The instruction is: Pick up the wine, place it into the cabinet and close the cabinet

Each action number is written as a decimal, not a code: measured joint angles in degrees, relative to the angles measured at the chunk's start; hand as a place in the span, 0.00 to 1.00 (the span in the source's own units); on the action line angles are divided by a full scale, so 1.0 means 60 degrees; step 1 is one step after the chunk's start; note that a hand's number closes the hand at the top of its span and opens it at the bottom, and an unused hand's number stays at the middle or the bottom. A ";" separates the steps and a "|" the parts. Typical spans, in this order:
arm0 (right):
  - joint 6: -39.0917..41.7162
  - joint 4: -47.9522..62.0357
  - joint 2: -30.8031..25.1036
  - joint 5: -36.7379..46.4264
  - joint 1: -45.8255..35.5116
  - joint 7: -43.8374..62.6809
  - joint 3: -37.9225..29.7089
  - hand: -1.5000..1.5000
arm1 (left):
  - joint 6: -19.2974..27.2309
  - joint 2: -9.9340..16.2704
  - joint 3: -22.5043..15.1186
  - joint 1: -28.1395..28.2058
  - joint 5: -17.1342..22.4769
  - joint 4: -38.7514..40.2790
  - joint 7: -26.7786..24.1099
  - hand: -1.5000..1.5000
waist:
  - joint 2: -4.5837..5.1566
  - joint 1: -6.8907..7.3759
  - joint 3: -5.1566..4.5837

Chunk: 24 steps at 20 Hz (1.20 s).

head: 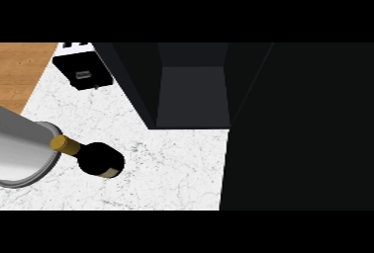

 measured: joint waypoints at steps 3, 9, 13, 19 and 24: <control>0.0149 -0.0016 -0.0053 -0.0012 0.0057 -0.0018 -0.0172 0.00 | -0.0353 -0.0227 -0.0181 -0.0276 -0.0489 0.0635 0.0046 0.00 | 0.0002 -0.0012 -0.0002; 0.0126 -0.0075 -0.0023 0.0011 -0.0163 0.0347 -0.0167 0.00 | -0.0769 -0.0642 -0.0720 -0.0855 -0.1317 0.1694 0.0191 0.00 | 0.0002 -0.0022 -0.0002; 0.0138 -0.0066 -0.0027 0.0011 -0.0394 0.0521 -0.0338 0.00 | -0.1339 -0.0951 -0.0882 -0.0845 -0.1800 0.2228 0.0205 0.00 | -0.0001 0.0008 -0.0003; 0.0227 -0.0037 0.0130 0.0057 -0.0322 0.0424 -0.0192 0.00 | -0.2183 -0.1560 -0.1069 -0.1281 -0.2960 0.3434 -0.0144 0.00 | 0.0002 -0.0003 -0.0003; 0.0196 -0.0056 0.0189 0.0102 -0.0453 0.0593 -0.0120 0.00 | -0.2723 -0.2250 -0.0910 -0.1682 -0.4398 0.4366 -0.0978 0.00 | 0.0003 -0.0005 -0.0004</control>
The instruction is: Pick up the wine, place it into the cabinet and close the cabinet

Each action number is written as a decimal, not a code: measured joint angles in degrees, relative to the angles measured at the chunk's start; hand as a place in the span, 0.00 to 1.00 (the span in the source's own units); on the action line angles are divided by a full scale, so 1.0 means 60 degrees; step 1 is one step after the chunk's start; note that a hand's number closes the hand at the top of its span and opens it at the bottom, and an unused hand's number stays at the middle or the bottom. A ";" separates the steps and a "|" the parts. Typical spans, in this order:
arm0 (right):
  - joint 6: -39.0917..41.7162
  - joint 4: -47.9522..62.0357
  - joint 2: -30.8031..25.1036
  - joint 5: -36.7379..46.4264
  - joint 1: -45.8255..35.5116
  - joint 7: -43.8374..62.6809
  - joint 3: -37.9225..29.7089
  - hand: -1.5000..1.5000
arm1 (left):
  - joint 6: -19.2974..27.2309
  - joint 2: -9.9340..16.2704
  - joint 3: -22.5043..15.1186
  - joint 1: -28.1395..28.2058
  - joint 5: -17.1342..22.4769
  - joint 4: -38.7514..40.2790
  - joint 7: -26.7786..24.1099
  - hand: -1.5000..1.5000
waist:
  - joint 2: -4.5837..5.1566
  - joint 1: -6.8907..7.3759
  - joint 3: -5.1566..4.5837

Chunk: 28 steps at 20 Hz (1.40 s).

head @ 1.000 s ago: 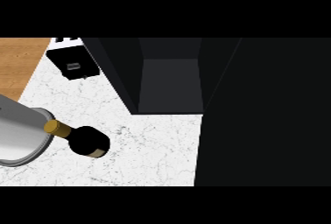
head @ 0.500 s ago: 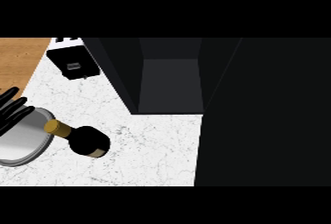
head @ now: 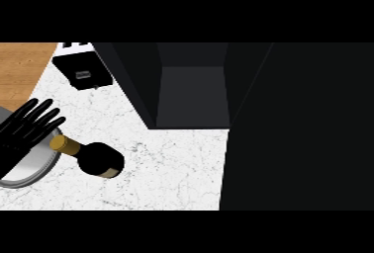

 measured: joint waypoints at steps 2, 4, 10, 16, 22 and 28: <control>-0.0038 -0.0002 0.0000 0.0005 -0.0149 0.0136 -0.0071 0.00 | -0.0217 -0.0216 0.0136 -0.0057 -0.0574 0.0313 -0.0403 0.00 | 0.0001 0.0010 -0.0002; 0.0011 -0.0022 -0.0062 -0.0017 -0.0199 0.0212 -0.0246 0.00 | -0.0421 -0.0298 0.0224 -0.0230 -0.1009 0.0757 -0.0689 0.00 | 0.0001 0.0002 -0.0001; 0.0231 -0.0051 -0.0058 -0.0072 -0.0018 0.0152 -0.0417 0.00 | -0.0859 -0.0461 0.0330 -0.0559 -0.1996 0.1765 -0.1385 0.00 | -0.0002 -0.0008 0.0002; 0.0168 -0.0082 0.0022 -0.0074 -0.0192 0.0351 -0.0328 0.00 | -0.1412 -0.0834 0.0418 -0.0694 -0.3476 0.2736 -0.2680 0.00 | 0.0000 -0.0020 -0.0002; 0.0045 -0.0053 0.0139 -0.0033 -0.0433 0.0457 -0.0281 0.00 | -0.1673 -0.0980 0.0280 -0.1021 -0.4460 0.3634 -0.3606 0.00 | 0.0001 -0.0007 -0.0002; 0.0162 -0.0051 0.0062 -0.0035 -0.0461 0.0460 -0.0479 0.00 | -0.1658 -0.0931 0.0270 -0.1404 -0.5364 0.4747 -0.4540 0.00 | 0.0005 -0.0016 -0.0002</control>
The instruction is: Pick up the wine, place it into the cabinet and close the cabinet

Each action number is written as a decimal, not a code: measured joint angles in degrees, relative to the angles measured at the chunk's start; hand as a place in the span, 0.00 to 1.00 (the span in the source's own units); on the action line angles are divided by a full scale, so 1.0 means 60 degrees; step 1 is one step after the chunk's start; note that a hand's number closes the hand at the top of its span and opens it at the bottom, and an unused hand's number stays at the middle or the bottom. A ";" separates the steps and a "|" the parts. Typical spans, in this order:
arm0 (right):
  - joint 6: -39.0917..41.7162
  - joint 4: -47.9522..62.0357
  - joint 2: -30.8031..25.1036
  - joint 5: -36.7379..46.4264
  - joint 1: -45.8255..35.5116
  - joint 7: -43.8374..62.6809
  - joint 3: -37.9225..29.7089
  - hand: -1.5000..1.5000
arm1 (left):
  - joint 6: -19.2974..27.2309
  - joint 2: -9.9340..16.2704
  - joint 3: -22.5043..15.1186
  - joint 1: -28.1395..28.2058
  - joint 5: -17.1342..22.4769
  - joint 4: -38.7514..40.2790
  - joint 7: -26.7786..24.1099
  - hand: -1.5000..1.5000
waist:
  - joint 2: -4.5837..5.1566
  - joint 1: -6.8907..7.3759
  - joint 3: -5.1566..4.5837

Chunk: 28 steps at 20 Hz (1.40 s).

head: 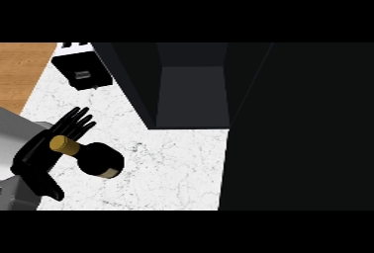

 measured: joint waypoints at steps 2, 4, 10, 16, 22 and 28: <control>-0.0052 0.0000 0.0054 0.0013 -0.0061 0.0124 0.0135 0.00 | 0.0038 0.0103 -0.0017 -0.0180 -0.0269 0.0341 -0.0222 0.00 | 0.0001 -0.0003 0.0000; -0.0025 -0.0006 0.0099 0.0027 0.0085 0.0061 0.0223 0.00 | 0.0112 0.0100 -0.0075 -0.0321 -0.0478 0.0580 -0.0401 0.00 | -0.0001 -0.0006 -0.0001; -0.0168 0.0041 0.0187 0.0136 -0.0116 0.0130 0.0344 0.00 | 0.0357 0.0088 -0.0387 -0.0264 -0.1347 0.1113 -0.1292 0.00 | 0.0003 0.0003 -0.0003; -0.0162 0.0093 0.0173 0.0144 -0.0318 0.0200 0.0254 0.00 | 0.0793 0.0092 -0.0770 -0.0201 -0.2111 0.1693 -0.2194 0.00 | 0.0005 0.0002 -0.0003; -0.0180 0.0064 0.0204 0.0188 -0.0324 0.0222 0.0406 0.00 | 0.1126 0.0120 -0.1041 -0.0656 -0.2398 0.2579 -0.2609 0.00 | 0.0012 -0.0055 -0.0007; -0.0055 0.0029 0.0179 0.0198 -0.0049 0.0074 0.0463 0.00 | 0.1283 0.0019 -0.1260 -0.0880 -0.2328 0.2973 -0.2740 0.00 | 0.0001 -0.0043 -0.0002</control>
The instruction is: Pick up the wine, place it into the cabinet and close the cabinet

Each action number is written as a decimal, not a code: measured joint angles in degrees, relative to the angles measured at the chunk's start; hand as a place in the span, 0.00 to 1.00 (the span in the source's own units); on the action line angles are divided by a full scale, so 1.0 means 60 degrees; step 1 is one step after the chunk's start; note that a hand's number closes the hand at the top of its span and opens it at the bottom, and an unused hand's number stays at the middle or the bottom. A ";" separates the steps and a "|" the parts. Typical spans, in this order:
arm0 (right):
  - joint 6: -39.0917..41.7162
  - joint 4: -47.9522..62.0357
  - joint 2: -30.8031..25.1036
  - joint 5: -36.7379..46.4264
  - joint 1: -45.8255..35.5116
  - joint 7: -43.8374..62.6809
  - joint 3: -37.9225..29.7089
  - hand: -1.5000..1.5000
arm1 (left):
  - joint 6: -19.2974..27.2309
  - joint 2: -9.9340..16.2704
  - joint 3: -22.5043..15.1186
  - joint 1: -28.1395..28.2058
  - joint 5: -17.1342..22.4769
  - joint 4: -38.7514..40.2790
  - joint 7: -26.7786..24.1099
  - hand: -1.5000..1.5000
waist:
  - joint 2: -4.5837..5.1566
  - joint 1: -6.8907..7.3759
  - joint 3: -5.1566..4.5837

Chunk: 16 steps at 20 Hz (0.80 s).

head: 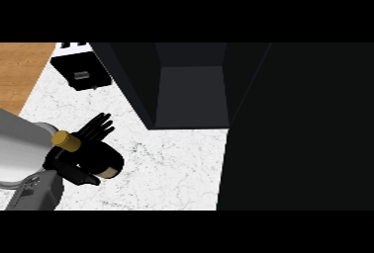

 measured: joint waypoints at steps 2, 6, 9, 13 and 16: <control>0.0001 -0.0003 0.0031 0.0019 0.0097 -0.0111 0.0052 0.00 | 0.0037 -0.0060 -0.0052 -0.0030 0.0056 0.0103 -0.0069 0.00 | -0.0002 0.0002 0.0000; 0.0006 0.0032 0.0000 0.0023 -0.0049 -0.0052 -0.0063 0.00 | -0.0121 -0.0056 -0.0183 -0.0075 0.0181 0.0395 -0.0227 1.00 | -0.0006 0.0003 0.0015; -0.0019 0.0034 0.0018 0.0024 -0.0021 -0.0007 -0.0085 0.00 | -0.0398 -0.0007 -0.0306 -0.0115 0.0424 0.0412 0.0007 1.00 | -0.0014 -0.0001 0.0016; -0.0027 0.0022 -0.0003 0.0015 -0.0105 0.0111 -0.0103 0.00 | -0.0451 -0.0001 -0.0687 -0.0021 0.0349 0.0119 -0.0082 1.00 | -0.0014 -0.0005 0.0002; -0.0016 0.0022 -0.0044 0.0005 -0.0153 0.0169 -0.0221 0.00 | -0.0085 -0.0044 -0.1024 0.0257 0.0007 -0.0405 -0.0560 1.00 | -0.0019 0.0019 -0.0002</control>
